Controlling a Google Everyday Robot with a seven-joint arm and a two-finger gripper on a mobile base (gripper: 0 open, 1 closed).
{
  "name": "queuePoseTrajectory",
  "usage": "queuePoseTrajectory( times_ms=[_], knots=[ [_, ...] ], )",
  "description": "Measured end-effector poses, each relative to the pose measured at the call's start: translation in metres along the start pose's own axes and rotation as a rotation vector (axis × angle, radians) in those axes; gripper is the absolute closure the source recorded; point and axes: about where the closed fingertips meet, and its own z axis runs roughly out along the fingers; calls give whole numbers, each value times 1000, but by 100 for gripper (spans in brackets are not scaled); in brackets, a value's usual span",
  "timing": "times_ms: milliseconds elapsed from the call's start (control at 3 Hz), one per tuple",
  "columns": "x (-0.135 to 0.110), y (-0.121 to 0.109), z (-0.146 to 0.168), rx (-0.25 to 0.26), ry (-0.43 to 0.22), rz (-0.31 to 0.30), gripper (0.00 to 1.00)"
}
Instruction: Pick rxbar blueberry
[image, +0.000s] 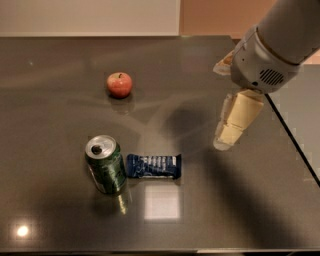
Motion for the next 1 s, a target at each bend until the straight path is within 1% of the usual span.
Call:
queuePoseTrajectory(
  times_ms=[333, 1000],
  knots=[
    [-25, 7, 22, -42, -48, -40, 0],
    [-59, 21, 55, -101, -132, -96, 0]
  ],
)
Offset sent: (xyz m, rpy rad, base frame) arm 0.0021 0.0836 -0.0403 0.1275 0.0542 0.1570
